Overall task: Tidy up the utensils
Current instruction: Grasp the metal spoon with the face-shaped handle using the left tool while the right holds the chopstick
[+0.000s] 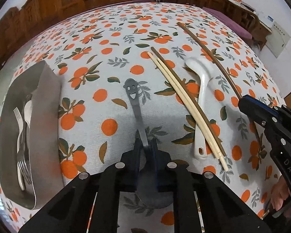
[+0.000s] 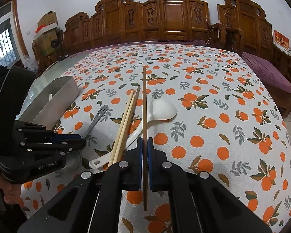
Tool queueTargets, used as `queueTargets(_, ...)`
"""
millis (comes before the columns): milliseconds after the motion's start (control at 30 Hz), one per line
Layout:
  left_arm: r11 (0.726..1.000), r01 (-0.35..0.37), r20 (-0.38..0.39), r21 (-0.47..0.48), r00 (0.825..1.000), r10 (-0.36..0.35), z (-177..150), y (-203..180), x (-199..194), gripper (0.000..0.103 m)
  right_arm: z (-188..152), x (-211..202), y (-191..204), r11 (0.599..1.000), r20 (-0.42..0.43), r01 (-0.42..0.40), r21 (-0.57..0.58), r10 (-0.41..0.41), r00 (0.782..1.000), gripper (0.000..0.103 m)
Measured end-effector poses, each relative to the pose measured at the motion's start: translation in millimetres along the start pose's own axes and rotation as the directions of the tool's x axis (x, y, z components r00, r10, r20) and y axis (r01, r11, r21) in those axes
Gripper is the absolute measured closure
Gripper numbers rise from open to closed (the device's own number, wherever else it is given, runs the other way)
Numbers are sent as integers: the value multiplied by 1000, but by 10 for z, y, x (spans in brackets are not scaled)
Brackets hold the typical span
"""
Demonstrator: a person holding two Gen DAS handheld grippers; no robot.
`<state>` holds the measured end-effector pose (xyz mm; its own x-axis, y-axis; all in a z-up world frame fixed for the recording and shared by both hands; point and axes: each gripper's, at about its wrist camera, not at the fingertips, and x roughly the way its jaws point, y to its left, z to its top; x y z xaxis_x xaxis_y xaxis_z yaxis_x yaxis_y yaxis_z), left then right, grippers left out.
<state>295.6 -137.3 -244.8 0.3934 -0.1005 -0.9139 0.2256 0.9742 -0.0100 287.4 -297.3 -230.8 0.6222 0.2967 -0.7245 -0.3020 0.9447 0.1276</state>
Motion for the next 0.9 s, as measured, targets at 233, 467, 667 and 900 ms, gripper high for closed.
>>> queueTargets(233, 1000, -3, -6, 5, 1000, 3, 60, -31, 25, 97, -25, 3, -29, 1000, -8, 3, 2, -3, 1000, 97)
queueTargets(467, 999, -12, 2, 53, 1000, 12, -11, -51, -39, 98, -10, -9, -42, 1000, -6, -16, 23, 16, 1000, 97)
queueTargets(667, 999, -13, 38, 50, 999, 11, -44, 15, -243, 98, 15, -50, 7, 999, 10, -38, 20, 38, 999, 97)
queueTargets(900, 999, -21, 101, 50, 995, 16, -73, 118, -645, 98, 34, -87, 185, 998, 6, -62, -4, 62, 998, 97)
